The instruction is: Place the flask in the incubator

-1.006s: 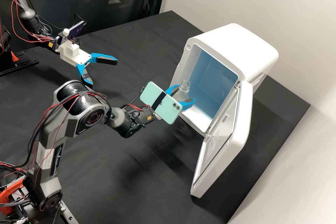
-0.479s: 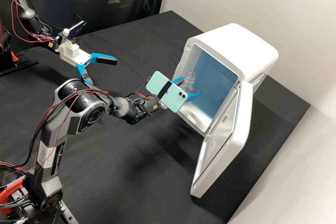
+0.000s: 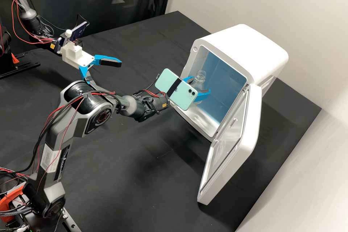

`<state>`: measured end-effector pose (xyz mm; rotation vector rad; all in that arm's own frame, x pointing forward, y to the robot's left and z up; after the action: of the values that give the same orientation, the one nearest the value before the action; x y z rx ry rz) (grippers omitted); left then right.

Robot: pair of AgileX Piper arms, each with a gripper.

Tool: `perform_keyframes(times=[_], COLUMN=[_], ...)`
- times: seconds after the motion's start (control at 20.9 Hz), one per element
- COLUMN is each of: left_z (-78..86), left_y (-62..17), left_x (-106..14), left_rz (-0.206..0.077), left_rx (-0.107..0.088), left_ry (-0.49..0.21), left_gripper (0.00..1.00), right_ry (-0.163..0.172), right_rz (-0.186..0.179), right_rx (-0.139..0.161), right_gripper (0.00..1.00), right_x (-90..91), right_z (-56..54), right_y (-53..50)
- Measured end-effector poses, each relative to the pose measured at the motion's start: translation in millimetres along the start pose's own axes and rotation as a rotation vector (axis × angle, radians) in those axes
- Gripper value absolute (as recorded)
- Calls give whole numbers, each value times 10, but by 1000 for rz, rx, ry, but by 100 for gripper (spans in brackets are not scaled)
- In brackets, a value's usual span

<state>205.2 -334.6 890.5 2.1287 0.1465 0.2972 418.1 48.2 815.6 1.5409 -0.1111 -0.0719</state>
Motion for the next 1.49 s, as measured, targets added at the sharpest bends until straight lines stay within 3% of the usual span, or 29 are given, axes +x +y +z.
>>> perform_keyframes(times=[0.19, 0.34, 0.62, 0.96, 1.29, 1.49], left_z=[0, 0, -8, -8, -8, -8], left_y=[0, 0, 2, 2, 2, 2], left_x=[0, 0, -3, -3, -3, -3], left_rz=[0, 0, 1, 1, 1, 1], left_rx=[0, 0, 0, 0, 0, 0], left_ry=[0, 0, 3, 3, 3, 3], left_gripper=[100, 100, 100, 100, 100, 100], right_ry=[-34, -49, -85, -97, -116, -143], right_rz=[-34, -24, -38, -39, -55, -60], right_rx=[-20, -27, -37, -69, -66, -52], right_gripper=[0, 0, 0, 0, 0, 0], right_x=[127, 238, 386, 456, 490, 513], right_z=[-32, -61, -109, -127, -138, -79], right_y=[-95, -94, -144, -145, -197, -335])
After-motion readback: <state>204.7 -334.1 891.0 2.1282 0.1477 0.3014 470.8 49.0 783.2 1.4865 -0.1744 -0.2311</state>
